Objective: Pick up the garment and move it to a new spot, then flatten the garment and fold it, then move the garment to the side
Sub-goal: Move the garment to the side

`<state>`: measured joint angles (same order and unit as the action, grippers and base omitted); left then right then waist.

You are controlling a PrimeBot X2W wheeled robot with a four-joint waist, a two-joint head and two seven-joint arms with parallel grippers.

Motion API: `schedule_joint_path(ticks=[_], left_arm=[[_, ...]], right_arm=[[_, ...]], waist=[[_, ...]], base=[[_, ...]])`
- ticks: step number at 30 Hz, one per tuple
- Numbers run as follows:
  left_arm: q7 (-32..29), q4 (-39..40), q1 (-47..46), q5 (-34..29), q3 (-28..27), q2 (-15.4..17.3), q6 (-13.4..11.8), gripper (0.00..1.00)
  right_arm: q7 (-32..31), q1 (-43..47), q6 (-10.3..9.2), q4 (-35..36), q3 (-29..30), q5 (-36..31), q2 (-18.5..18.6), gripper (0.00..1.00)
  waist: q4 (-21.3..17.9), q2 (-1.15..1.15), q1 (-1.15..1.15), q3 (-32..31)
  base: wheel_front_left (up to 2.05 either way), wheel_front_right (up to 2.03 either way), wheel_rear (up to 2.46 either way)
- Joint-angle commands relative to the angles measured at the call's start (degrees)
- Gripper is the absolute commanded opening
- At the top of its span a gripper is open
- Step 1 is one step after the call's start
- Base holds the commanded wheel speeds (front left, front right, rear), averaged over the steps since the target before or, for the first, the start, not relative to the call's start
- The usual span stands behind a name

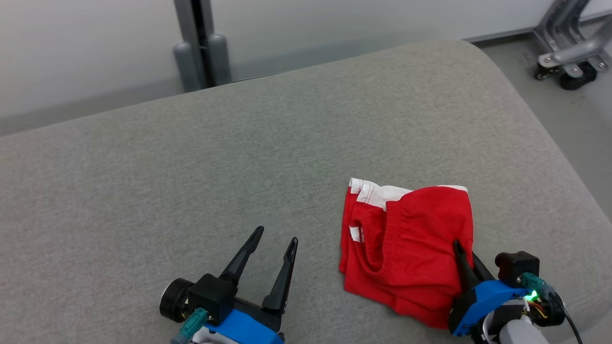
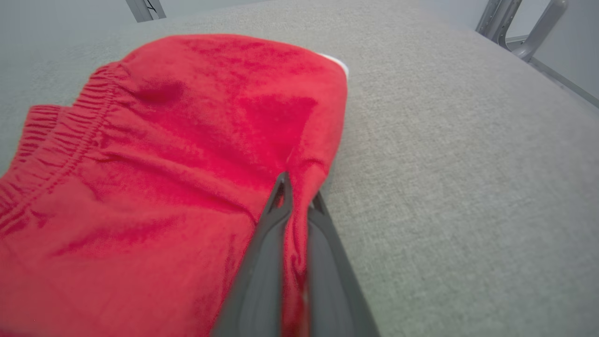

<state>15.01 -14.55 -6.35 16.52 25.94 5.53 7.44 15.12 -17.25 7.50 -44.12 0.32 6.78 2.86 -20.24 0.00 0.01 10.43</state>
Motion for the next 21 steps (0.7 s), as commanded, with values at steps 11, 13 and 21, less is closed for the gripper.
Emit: schedule_joint_path(ticks=[11,13,21], left_arm=[[0.2,-1.0,-2.6,0.5,1.8,3.0,0.1,1.00],[0.2,-1.1,-3.0,0.4,1.5,3.6,0.1,1.00],[0.2,-0.8,-4.6,0.6,1.3,5.4,0.1,1.00]], right_arm=[[0.0,-4.8,-0.02,2.3,3.0,-7.1,0.1,0.00],[0.0,-7.5,-0.02,1.7,4.4,-10.3,1.0,0.00],[-4.8,-18.6,-0.03,-1.0,13.4,-21.6,10.0,0.00]], waist=[[-1.0,0.00,-0.01,3.3],[0.3,0.00,-0.01,4.4],[6.3,0.00,-0.01,8.4]], base=[[0.00,0.00,0.00],[0.00,0.00,0.00],[0.00,0.00,0.00]])
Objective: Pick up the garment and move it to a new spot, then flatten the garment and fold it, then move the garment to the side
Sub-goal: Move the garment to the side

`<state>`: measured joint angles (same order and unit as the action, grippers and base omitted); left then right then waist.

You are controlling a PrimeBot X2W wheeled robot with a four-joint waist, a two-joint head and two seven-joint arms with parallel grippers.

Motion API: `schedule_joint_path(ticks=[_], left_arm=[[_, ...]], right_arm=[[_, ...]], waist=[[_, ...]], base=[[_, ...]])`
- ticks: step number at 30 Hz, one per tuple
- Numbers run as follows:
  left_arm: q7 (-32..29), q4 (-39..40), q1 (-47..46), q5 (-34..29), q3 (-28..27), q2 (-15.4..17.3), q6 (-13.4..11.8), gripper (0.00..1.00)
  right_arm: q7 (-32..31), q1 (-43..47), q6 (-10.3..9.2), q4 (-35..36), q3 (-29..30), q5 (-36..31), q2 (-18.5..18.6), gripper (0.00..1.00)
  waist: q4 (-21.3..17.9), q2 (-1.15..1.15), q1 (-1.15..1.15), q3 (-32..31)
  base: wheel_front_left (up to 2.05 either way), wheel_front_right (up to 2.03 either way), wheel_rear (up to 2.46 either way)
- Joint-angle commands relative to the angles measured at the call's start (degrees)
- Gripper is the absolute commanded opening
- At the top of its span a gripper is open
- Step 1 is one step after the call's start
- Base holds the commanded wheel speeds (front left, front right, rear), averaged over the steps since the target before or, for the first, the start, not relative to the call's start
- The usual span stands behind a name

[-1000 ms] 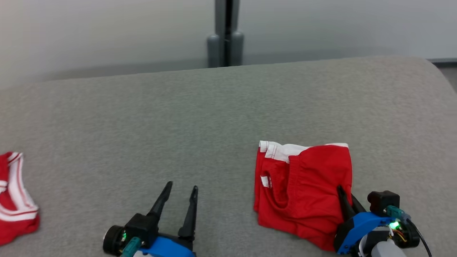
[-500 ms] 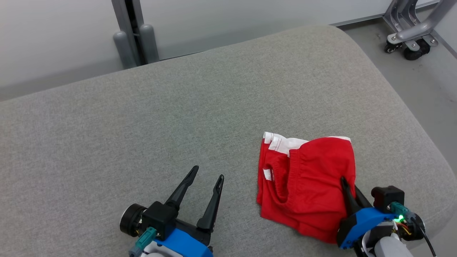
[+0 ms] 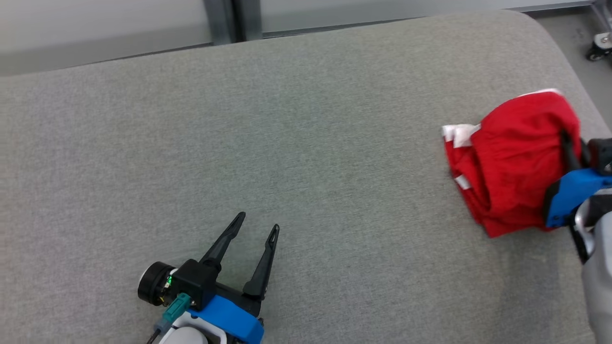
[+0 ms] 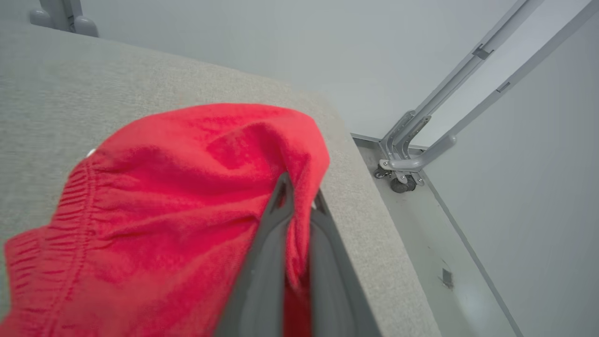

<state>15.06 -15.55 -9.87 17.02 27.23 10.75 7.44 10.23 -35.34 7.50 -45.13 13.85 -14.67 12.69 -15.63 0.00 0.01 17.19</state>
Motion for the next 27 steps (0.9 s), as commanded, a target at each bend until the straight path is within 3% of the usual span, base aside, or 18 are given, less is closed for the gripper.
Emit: schedule_joint_path(ticks=[1,10,11,12,20,27], left_arm=[[0.1,0.3,-1.4,0.1,0.0,0.2,0.1,1.00],[0.1,1.1,-3.2,0.2,0.1,1.0,0.1,1.00],[0.2,1.1,-3.4,0.3,-0.1,1.1,0.1,1.00],[0.1,1.1,-3.5,0.4,-0.4,1.1,0.1,1.00],[0.2,0.1,-2.5,-0.3,-4.7,-0.2,0.1,1.00],[0.2,-0.9,-0.6,-1.9,-11.2,-1.7,0.1,1.00]], right_arm=[[-0.7,-1.6,-0.03,-0.4,1.4,-1.1,1.2,0.00],[-6.1,-7.4,-0.03,-1.0,10.1,-11.8,6.8,0.01],[-6.0,-7.7,-0.03,-0.6,11.0,-12.7,6.7,0.56],[-5.9,-8.0,-0.04,-0.2,12.7,-13.2,6.3,1.00],[3.8,-10.0,-0.03,0.6,15.3,-12.9,-1.1,1.00],[5.0,-4.7,-0.02,6.0,7.5,-6.0,-8.5,1.00]], waist=[[2.3,0.00,-0.01,2.0],[5.8,0.00,-0.01,4.7],[5.9,0.00,-0.01,4.8],[6.0,0.00,-0.01,4.8],[6.5,0.00,-0.01,2.1],[8.6,0.00,-0.01,-1.9]], base=[[0.00,0.00,0.00],[0.00,0.00,0.00],[0.00,0.00,0.00],[0.00,0.00,0.00],[0.00,0.00,0.00],[0.00,0.00,0.00]])
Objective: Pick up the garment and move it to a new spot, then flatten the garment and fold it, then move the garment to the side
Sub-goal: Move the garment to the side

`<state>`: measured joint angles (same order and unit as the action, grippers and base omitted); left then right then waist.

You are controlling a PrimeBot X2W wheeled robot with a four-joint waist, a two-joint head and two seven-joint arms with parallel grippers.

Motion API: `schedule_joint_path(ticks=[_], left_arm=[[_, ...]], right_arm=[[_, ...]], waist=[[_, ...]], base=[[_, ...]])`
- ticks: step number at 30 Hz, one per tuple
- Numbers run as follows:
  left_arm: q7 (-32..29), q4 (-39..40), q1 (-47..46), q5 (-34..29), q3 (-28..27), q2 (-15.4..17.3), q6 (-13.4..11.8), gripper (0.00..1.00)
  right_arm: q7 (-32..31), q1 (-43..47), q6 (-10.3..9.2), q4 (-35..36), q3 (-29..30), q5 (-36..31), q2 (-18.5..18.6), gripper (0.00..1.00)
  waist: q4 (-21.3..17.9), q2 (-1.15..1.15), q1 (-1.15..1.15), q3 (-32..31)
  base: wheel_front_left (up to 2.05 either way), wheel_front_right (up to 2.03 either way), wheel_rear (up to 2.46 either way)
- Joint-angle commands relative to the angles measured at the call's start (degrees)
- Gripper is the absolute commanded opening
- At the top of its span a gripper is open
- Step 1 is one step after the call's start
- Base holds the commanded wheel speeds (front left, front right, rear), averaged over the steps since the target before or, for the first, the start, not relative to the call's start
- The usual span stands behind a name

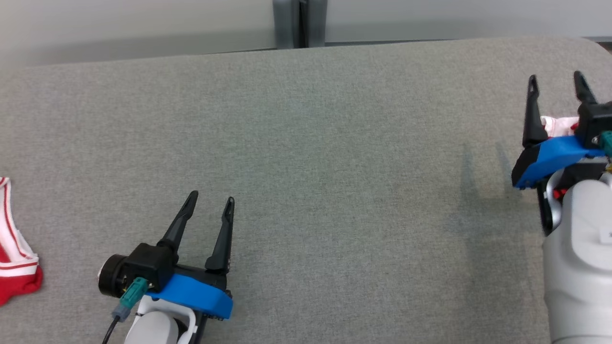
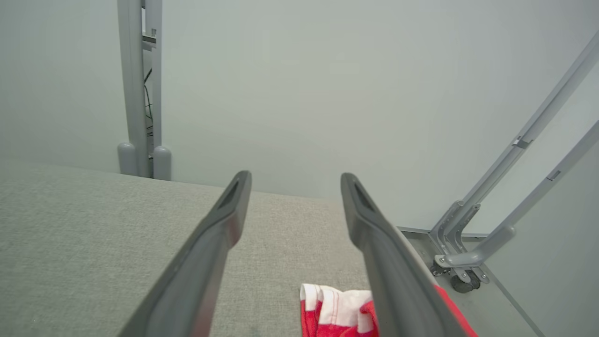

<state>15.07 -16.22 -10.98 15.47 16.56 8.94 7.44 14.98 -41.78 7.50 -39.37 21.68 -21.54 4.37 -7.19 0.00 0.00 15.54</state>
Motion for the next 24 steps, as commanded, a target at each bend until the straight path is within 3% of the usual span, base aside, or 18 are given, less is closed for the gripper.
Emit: schedule_joint_path(ticks=[1,8,13,24], left_arm=[[0.1,-0.4,0.8,-0.6,-1.8,-0.2,0.1,1.00],[0.1,-2.9,3.5,-3.7,-9.7,-1.7,0.1,1.00],[0.1,-4.8,5.1,-5.5,-13.5,-3.2,0.1,1.00],[0.1,-5.8,9.8,-7.3,-17.0,-5.5,0.1,1.00]], right_arm=[[0.2,3.1,-0.02,1.2,-2.0,2.4,-0.6,1.00],[0.2,13.6,-0.02,5.5,-13.5,17.5,-1.3,1.00],[0.2,20.3,-0.02,7.0,-16.0,25.6,-1.3,1.00],[0.2,29.1,-0.01,7.4,-18.7,27.8,-1.3,1.00]], waist=[[0.6,0.00,0.00,-0.9],[3.3,0.00,0.00,-4.4],[4.9,0.00,0.00,-6.8],[5.8,0.00,0.00,-11.2]], base=[[0.00,0.00,0.00],[0.00,0.00,0.00],[0.00,0.00,0.00],[0.00,0.00,0.00]])
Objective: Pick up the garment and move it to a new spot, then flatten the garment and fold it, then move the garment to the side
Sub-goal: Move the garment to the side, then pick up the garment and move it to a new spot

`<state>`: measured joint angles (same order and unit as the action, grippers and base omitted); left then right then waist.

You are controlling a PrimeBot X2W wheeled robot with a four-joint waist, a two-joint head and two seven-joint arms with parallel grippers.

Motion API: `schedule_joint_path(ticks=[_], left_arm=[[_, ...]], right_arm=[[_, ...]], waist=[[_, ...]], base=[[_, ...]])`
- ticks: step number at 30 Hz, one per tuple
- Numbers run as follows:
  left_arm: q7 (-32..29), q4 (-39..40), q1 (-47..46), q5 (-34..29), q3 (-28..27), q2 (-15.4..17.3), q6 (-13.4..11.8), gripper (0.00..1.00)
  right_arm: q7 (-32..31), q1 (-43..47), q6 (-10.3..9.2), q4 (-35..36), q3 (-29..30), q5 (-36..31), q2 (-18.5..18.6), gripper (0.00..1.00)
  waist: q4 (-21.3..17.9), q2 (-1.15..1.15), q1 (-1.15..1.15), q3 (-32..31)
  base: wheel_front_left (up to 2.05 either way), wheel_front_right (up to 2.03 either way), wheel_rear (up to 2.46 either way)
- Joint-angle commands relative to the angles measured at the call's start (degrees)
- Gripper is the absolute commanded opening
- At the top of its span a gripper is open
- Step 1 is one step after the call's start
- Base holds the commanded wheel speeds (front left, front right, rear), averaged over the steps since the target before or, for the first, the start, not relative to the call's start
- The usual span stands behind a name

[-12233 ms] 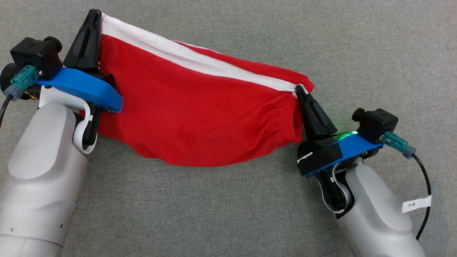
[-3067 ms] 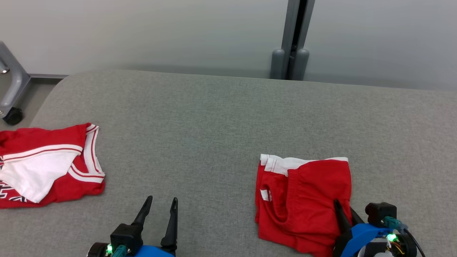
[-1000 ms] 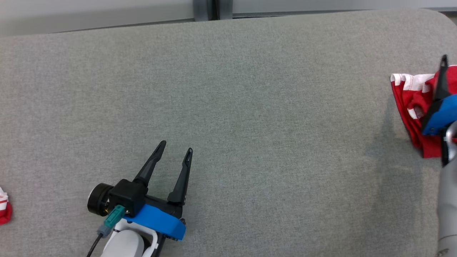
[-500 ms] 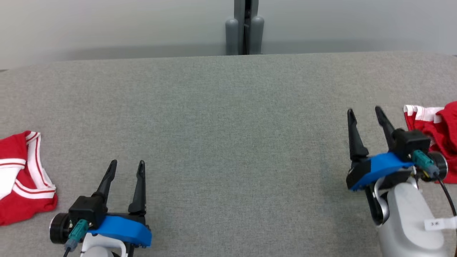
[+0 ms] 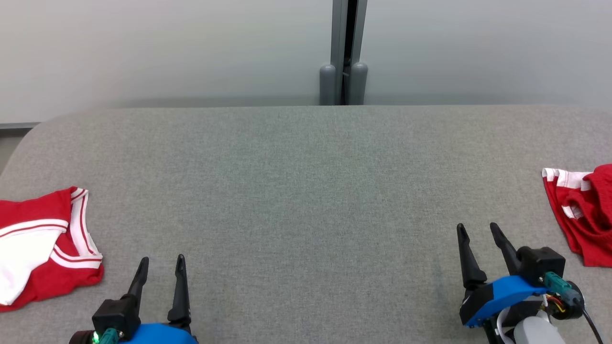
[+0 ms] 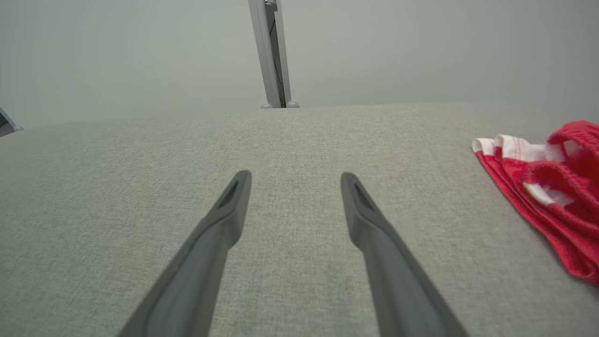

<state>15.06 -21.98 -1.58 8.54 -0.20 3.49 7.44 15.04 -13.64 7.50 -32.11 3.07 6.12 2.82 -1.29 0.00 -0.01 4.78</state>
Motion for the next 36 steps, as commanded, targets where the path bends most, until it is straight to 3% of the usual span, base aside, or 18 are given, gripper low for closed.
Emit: schedule_joint_path(ticks=[1,21,26,36], left_arm=[[0.2,-0.2,0.9,-0.5,-0.1,-0.1,0.1,1.00],[0.2,-0.6,2.8,0.9,1.4,-0.5,0.0,1.00],[0.1,-1.4,1.8,1.1,0.8,-0.5,-0.2,1.00],[0.2,-4.1,1.9,3.0,-2.4,-0.6,-0.5,1.00]], right_arm=[[0.2,1.5,-0.01,0.1,-0.4,0.3,0.2,1.00],[0.2,5.7,-0.01,0.7,-1.6,0.8,0.2,1.00],[0.2,5.8,-0.01,0.7,-1.9,1.1,0.2,1.00],[0.2,4.2,-0.01,0.2,-4.4,2.6,0.2,1.00]], waist=[[-0.1,0.00,0.01,-0.9],[3.9,0.00,0.01,-3.2],[9.2,0.00,0.01,-2.6],[23.2,0.00,0.01,-1.8]], base=[[0.00,0.00,0.00],[0.00,0.00,0.00],[0.00,0.00,0.00],[0.00,0.00,0.00]])
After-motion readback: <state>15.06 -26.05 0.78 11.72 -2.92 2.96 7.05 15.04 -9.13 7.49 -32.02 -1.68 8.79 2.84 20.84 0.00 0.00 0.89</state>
